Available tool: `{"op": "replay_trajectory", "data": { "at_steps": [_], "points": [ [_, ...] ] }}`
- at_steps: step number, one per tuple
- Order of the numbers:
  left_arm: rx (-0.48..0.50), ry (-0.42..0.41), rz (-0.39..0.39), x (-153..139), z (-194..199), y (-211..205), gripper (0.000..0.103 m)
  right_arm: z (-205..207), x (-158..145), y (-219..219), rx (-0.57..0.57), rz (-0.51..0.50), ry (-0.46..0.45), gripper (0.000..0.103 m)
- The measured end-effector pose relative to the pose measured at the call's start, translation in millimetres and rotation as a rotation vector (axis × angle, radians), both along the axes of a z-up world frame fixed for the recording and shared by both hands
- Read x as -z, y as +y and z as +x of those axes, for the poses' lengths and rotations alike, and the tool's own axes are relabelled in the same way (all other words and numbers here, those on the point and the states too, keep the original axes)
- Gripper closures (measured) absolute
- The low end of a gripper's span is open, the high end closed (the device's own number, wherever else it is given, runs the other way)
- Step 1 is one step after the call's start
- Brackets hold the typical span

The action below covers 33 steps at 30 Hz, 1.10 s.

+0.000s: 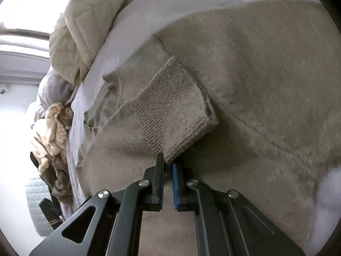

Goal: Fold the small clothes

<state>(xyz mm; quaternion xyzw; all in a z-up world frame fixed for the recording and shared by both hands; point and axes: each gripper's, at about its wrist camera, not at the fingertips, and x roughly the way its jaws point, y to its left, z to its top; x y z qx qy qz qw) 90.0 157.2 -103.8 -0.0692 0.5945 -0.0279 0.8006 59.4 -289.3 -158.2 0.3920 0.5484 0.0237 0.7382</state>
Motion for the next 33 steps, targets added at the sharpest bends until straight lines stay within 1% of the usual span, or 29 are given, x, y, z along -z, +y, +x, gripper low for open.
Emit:
{"op": "replay_trajectory", "data": {
  "at_steps": [2, 3, 4, 5, 7, 8, 9, 10, 11, 12, 13, 16, 19, 21, 24, 26, 27, 29, 31, 33],
  "points": [
    [-0.011, -0.008, 0.035, -8.5, -6.1, -2.1, 0.070, -1.2, -4.9, 0.0, 0.001, -0.015, 0.005, 0.094],
    [-0.012, -0.011, 0.044, -11.4, -9.4, -2.5, 0.065, -1.9, -6.8, 0.7, -0.001, -0.022, 0.012, 0.093],
    [-0.013, -0.014, 0.061, -15.6, -12.9, -4.8, 0.038, -3.1, -8.4, 1.2, -0.008, -0.025, 0.022, 0.093],
    [-0.015, -0.024, 0.077, -20.0, -18.0, -5.5, 0.015, -5.3, -10.3, 1.3, -0.018, -0.031, 0.034, 0.093],
    [-0.016, -0.076, 0.127, -33.6, -28.7, -11.2, 0.014, -10.2, -14.9, 0.3, -0.030, -0.044, 0.040, 0.092],
    [-0.007, -0.072, 0.125, -33.8, -30.3, -11.5, 0.014, -14.1, -18.2, -0.9, -0.034, -0.046, 0.040, 0.090],
    [-0.005, -0.065, 0.119, -35.1, -31.7, -12.9, 0.014, -18.1, -21.2, -2.1, -0.036, -0.046, 0.040, 0.084],
    [-0.010, -0.057, 0.109, -38.0, -35.6, -16.3, 0.014, -21.6, -23.4, -3.5, -0.035, -0.046, 0.040, 0.071],
    [-0.012, -0.058, 0.104, -40.0, -34.3, -21.4, 0.014, -27.0, -26.1, -5.4, -0.030, -0.044, 0.042, 0.061],
    [-0.011, -0.061, 0.104, -43.2, -38.7, -22.2, 0.013, -31.1, -28.1, -6.4, -0.024, -0.039, 0.041, 0.046],
    [-0.001, -0.065, 0.106, -46.6, -40.8, -28.9, 0.014, -36.2, -30.5, -7.5, -0.015, -0.031, 0.036, 0.044],
    [0.030, -0.063, 0.108, -52.5, -43.0, -49.4, 0.014, -52.4, -34.1, -12.8, 0.005, -0.011, 0.043, 0.044],
    [0.057, -0.043, 0.059, -56.2, -45.7, -70.8, 0.014, -69.8, -33.6, -24.2, 0.032, 0.011, 0.056, 0.044],
    [0.067, -0.057, 0.043, -61.4, -51.6, -84.9, 0.014, -83.0, -34.9, -37.2, 0.055, 0.010, 0.059, 0.044],
    [0.111, -0.091, 0.011, -68.9, -57.3, -110.5, 0.014, -101.7, -41.1, -65.1, 0.112, -0.001, 0.035, 0.044],
    [0.161, -0.115, -0.033, -74.0, -60.7, -129.0, 0.014, -115.5, -45.7, -92.9, 0.180, -0.010, 0.011, 0.044],
    [0.202, -0.139, -0.065, -77.8, -63.5, -142.1, 0.014, -122.1, -48.1, -108.8, 0.219, -0.021, 0.002, 0.044],
    [0.257, -0.155, -0.096, -81.2, -66.7, -159.2, 0.014, -137.2, -54.0, -143.1, 0.311, -0.057, -0.026, 0.043],
    [0.314, -0.158, -0.134, -83.7, -69.2, -179.9, 0.014, -152.6, -59.5, -177.2, 0.405, -0.092, -0.060, 0.036],
    [0.333, -0.139, -0.139, -81.9, -69.0, -198.7, 0.014, -167.5, -60.3, -214.7, 0.503, -0.111, -0.079, 0.034]
  ]
}}
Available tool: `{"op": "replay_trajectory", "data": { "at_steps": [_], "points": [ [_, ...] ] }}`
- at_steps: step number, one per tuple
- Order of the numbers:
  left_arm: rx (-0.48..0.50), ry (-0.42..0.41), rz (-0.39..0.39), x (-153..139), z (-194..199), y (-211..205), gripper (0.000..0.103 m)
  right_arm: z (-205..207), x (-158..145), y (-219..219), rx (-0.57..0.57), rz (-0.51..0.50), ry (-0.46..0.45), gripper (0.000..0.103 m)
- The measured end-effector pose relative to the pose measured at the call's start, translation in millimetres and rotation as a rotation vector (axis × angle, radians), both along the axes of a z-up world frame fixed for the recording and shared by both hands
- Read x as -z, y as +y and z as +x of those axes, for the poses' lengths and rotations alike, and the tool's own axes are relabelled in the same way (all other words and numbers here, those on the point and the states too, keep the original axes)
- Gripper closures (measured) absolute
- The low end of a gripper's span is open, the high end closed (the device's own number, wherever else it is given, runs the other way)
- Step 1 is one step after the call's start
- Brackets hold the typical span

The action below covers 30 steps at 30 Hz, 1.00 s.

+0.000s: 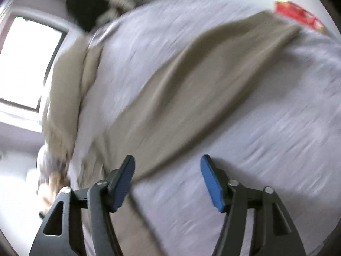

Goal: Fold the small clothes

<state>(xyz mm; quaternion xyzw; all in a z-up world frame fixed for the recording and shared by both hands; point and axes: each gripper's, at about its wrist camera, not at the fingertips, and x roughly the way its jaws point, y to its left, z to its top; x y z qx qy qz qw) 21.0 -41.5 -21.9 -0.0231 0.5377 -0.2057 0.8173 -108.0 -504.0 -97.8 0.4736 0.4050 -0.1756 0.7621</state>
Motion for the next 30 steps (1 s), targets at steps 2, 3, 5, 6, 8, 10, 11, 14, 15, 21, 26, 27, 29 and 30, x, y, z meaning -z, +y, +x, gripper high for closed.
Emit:
{"op": "replay_trajectory", "data": {
  "at_steps": [2, 3, 5, 6, 8, 10, 11, 14, 15, 21, 26, 27, 29, 30],
  "points": [
    [0.004, 0.035, 0.050, 5.0, 3.3, -17.3, 0.014, -8.6, 4.8, -26.7, 0.065, 0.023, -0.010, 0.034],
    [-0.002, 0.036, 0.074, 6.2, 4.9, -22.1, 0.014, -12.6, 7.1, -39.4, 0.105, 0.038, -0.019, 0.034],
    [-0.027, 0.021, 0.115, 8.7, 7.5, -36.8, 0.014, -17.7, 13.0, -61.4, 0.176, 0.062, -0.046, 0.034],
    [-0.029, 0.025, 0.114, 10.3, 7.8, -41.1, 0.014, -18.7, 15.2, -70.0, 0.206, 0.072, -0.062, 0.034],
    [-0.030, 0.054, 0.125, 16.0, 10.8, -52.6, 0.014, -18.5, 19.9, -85.0, 0.265, 0.101, -0.094, 0.034],
    [-0.021, 0.066, 0.139, 21.9, 13.5, -61.3, 0.014, -18.5, 26.2, -96.8, 0.322, 0.149, -0.118, 0.035],
    [-0.017, 0.066, 0.143, 24.0, 14.7, -63.3, 0.014, -18.2, 30.7, -102.8, 0.355, 0.192, -0.128, 0.038],
    [-0.011, 0.076, 0.145, 28.9, 16.1, -70.3, 0.014, -16.0, 39.2, -112.6, 0.388, 0.300, -0.164, 0.092],
    [-0.010, 0.078, 0.143, 29.5, 16.7, -71.1, 0.014, -13.4, 39.6, -112.5, 0.380, 0.340, -0.206, 0.095],
    [-0.042, 0.086, 0.111, 28.0, 22.6, -56.8, 0.014, 42.5, -2.9, -75.3, 0.103, 0.329, -0.373, 0.095],
    [-0.109, 0.076, 0.113, 26.7, 27.9, -24.2, 0.014, 138.6, -55.4, 11.3, -0.321, 0.215, -0.415, 0.095],
    [-0.138, 0.074, 0.119, 26.9, 28.7, -12.5, 0.014, 160.6, -63.9, 40.4, -0.427, 0.174, -0.409, 0.095],
    [-0.177, 0.079, 0.129, 28.8, 30.1, 4.9, 0.014, 191.6, -71.7, 107.0, -0.640, 0.093, -0.383, 0.095],
    [-0.199, 0.084, 0.135, 30.4, 30.6, 14.9, 0.014, 201.7, -70.1, 135.3, -0.721, 0.071, -0.367, 0.095]
  ]
}}
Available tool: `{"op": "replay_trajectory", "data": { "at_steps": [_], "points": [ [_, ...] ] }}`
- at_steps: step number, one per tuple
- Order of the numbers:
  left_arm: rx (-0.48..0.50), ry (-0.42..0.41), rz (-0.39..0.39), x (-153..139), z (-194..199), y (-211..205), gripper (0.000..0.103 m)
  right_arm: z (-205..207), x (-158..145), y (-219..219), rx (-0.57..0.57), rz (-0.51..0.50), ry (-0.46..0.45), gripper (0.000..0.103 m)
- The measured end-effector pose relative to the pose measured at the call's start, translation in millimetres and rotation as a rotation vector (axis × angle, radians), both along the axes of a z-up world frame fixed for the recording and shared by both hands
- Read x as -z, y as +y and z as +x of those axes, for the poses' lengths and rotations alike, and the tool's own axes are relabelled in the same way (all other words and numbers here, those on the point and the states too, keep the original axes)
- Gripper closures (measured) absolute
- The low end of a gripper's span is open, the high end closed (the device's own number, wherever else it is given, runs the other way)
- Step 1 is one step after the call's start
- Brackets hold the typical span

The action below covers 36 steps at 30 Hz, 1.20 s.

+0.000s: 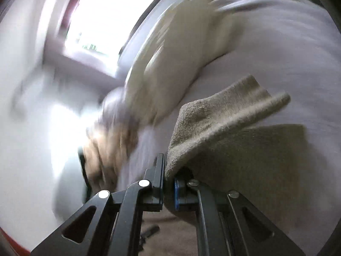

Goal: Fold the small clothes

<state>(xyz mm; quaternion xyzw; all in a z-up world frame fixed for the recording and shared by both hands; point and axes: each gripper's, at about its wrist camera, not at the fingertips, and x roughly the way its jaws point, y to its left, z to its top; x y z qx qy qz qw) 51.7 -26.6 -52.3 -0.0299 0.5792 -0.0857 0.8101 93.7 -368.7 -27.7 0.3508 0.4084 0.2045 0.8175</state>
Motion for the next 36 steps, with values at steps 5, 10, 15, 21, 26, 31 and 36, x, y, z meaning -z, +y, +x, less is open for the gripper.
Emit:
{"op": "replay_trajectory", "data": {
  "at_steps": [5, 10, 15, 21, 26, 31, 36],
  "points": [
    [-0.120, 0.006, 0.052, 9.3, -3.9, 52.7, 0.014, 30.7, 58.0, 129.3, -0.249, -0.150, 0.137, 0.094],
    [-0.191, 0.029, 0.078, 22.6, -17.7, 91.8, 0.014, 28.1, 111.2, 147.1, -0.192, -0.093, 0.318, 0.043],
    [-0.217, 0.038, 0.055, 27.7, -28.3, 112.6, 0.014, 22.2, 94.3, 124.2, -0.032, -0.051, 0.281, 0.044],
    [-0.224, 0.031, 0.006, 21.8, -29.7, 125.3, 0.014, 40.0, 83.7, 160.0, -0.194, -0.176, 0.228, 0.095],
    [-0.242, 0.033, -0.068, 20.1, -32.2, 143.7, 0.014, 10.5, 83.4, 241.3, -0.555, -0.403, 0.182, 0.091],
    [-0.233, 0.052, -0.140, 20.8, -20.1, 149.0, 0.014, -18.0, 93.8, 220.3, -0.490, -0.423, 0.249, 0.069],
    [-0.216, 0.089, -0.273, 26.7, 6.0, 137.8, 0.014, -52.6, 92.6, 146.0, -0.272, -0.271, 0.320, 0.062]
  ]
}}
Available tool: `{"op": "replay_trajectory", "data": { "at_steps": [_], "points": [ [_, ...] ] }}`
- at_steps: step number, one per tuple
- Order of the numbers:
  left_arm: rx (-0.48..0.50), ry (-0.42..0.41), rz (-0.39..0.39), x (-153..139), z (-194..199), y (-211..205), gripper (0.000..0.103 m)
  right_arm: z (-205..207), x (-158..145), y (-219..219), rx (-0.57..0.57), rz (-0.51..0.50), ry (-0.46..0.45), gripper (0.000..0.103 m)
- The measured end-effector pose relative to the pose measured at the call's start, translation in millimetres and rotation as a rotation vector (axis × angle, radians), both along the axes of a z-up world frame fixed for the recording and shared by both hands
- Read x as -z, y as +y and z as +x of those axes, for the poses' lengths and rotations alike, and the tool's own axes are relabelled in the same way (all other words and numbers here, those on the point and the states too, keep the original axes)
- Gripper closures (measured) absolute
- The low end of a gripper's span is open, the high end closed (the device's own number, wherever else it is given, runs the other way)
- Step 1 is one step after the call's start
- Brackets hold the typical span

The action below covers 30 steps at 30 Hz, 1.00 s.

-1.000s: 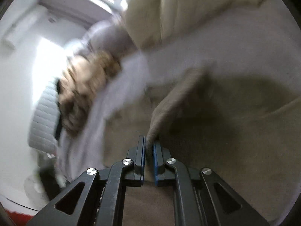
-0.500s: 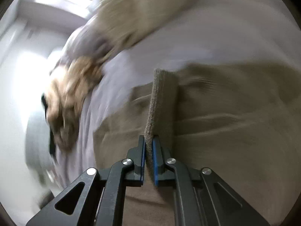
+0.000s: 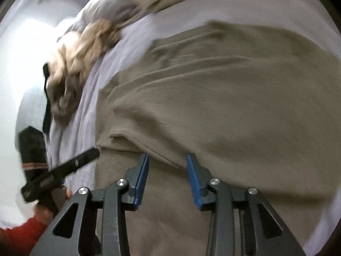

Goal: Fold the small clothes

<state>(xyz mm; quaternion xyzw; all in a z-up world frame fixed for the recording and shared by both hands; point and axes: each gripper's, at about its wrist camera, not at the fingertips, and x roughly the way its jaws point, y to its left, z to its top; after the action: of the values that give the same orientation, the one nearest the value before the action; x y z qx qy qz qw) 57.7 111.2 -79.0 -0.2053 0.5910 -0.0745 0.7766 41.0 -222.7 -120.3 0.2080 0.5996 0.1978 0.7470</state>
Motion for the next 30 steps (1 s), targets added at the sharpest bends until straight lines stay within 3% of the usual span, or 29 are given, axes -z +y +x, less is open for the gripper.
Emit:
{"op": "replay_trajectory", "data": {
  "at_steps": [4, 10, 12, 14, 15, 16, 17, 22, 25, 28, 30],
  "points": [
    [-0.036, 0.037, -0.068, 14.5, 23.8, -7.3, 0.014, -27.0, 3.6, -55.9, 0.197, 0.062, 0.045, 0.061],
    [-0.092, 0.054, -0.141, 19.9, 41.5, -13.7, 0.014, -63.0, 31.3, -136.5, 0.578, 0.278, 0.123, 0.060],
    [-0.104, 0.058, -0.139, 21.6, 45.7, -16.8, 0.028, -67.8, 42.9, -148.8, 0.675, 0.359, 0.135, 0.060],
    [-0.095, 0.072, -0.119, 26.5, 48.5, -19.5, 0.082, -69.5, 50.7, -157.1, 0.745, 0.427, 0.133, 0.060],
    [-0.094, 0.080, -0.148, 29.9, 49.1, -18.4, 0.092, -68.0, 54.0, -159.7, 0.773, 0.458, 0.128, 0.064],
    [-0.099, 0.081, -0.175, 30.6, 48.8, -16.1, 0.095, -64.3, 55.6, -158.8, 0.784, 0.467, 0.129, 0.084],
    [-0.107, 0.070, -0.183, 27.9, 48.5, -14.0, 0.095, -58.5, 53.4, -159.0, 0.777, 0.458, 0.124, 0.095],
    [-0.067, -0.070, -0.146, -7.3, 44.2, -8.1, 0.095, -23.2, 12.2, -151.3, 0.577, 0.336, -0.003, 0.096],
    [-0.044, -0.033, -0.110, 7.2, 41.0, -6.0, 0.095, -14.0, 22.6, -140.7, 0.493, 0.218, 0.036, 0.096],
    [0.001, 0.001, -0.041, 23.5, 34.2, -10.6, 0.095, -19.2, 41.6, -139.4, 0.482, 0.187, 0.095, 0.095],
    [0.003, 0.001, 0.002, 23.5, 27.6, -10.0, 0.084, -25.0, 42.8, -141.7, 0.502, 0.200, 0.105, 0.090]
  ]
}}
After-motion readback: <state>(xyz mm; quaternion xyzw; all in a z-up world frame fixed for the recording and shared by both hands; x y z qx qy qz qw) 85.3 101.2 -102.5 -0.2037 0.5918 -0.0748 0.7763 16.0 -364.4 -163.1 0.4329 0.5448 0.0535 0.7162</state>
